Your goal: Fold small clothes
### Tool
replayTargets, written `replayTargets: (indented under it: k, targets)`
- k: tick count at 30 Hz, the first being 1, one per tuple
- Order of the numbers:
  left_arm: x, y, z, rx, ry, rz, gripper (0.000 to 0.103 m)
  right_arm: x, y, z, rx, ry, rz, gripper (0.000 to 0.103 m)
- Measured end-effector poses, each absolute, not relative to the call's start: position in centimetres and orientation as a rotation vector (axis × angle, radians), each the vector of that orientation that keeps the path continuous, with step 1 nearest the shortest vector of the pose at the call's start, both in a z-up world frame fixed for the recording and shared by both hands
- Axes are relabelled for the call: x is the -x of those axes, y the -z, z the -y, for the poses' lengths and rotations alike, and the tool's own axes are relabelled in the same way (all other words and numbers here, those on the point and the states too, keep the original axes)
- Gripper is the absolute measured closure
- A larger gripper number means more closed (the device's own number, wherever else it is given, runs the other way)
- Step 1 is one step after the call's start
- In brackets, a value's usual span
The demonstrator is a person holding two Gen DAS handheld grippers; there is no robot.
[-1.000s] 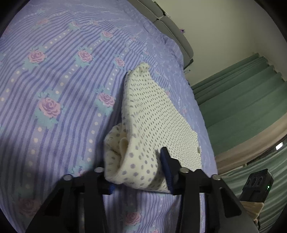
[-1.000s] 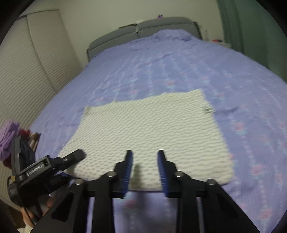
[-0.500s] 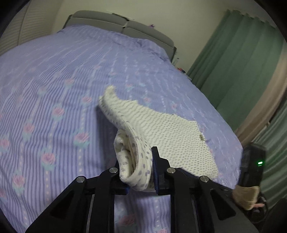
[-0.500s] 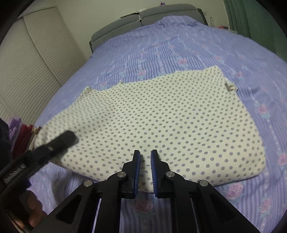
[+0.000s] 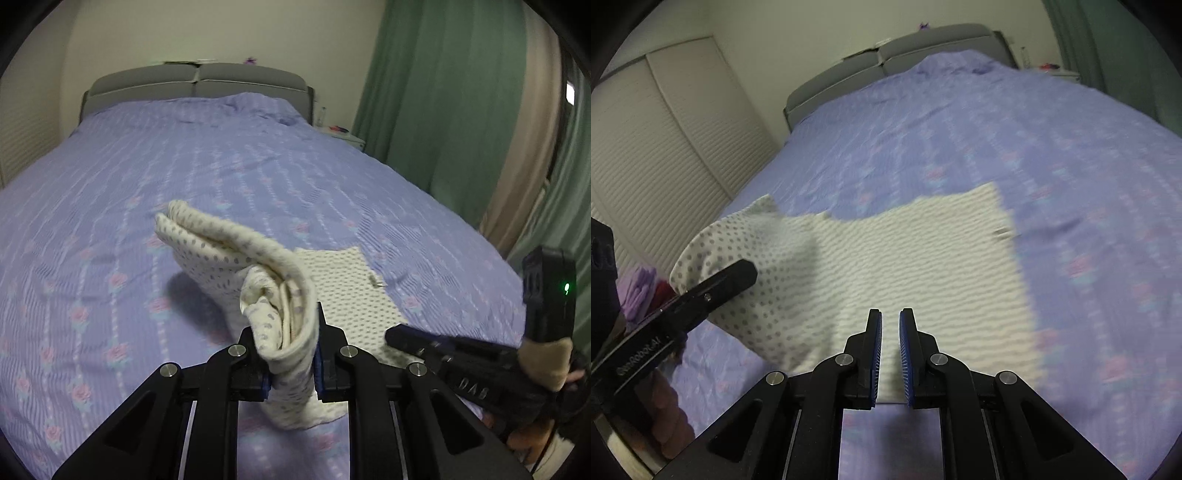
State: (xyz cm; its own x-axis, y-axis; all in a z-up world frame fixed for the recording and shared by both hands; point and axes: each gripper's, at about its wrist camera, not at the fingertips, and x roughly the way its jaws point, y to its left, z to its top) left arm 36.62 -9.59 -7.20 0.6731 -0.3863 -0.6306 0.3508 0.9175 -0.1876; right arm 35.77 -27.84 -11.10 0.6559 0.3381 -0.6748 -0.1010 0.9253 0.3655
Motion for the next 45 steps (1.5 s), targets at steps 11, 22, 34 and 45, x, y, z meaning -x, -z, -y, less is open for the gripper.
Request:
replayTargets:
  k: [11, 22, 34, 45]
  targets:
    - [-38.4, 10.3, 18.4, -0.014, 0.453, -0.815, 0.087, -33.8, 11.2, 36.4, -0.36, -0.119, -0.792, 0.092]
    - [-38.8, 12.9, 21.1, -0.029, 0.491, -0.871, 0.084, -32.5, 12.0, 39.7, -0.409, -0.077, -0.787, 0.092]
    - [-33.3, 9.3, 16.8, -0.068, 0.63, -0.782, 0.025, -29.7, 10.2, 40.5, -0.412, -0.045, -0.773, 0.081]
    - [-31.8, 12.1, 11.2, -0.252, 0.562, -0.753, 0.042, -31.8, 8.1, 35.6, -0.335, -0.183, -0.775, 0.071]
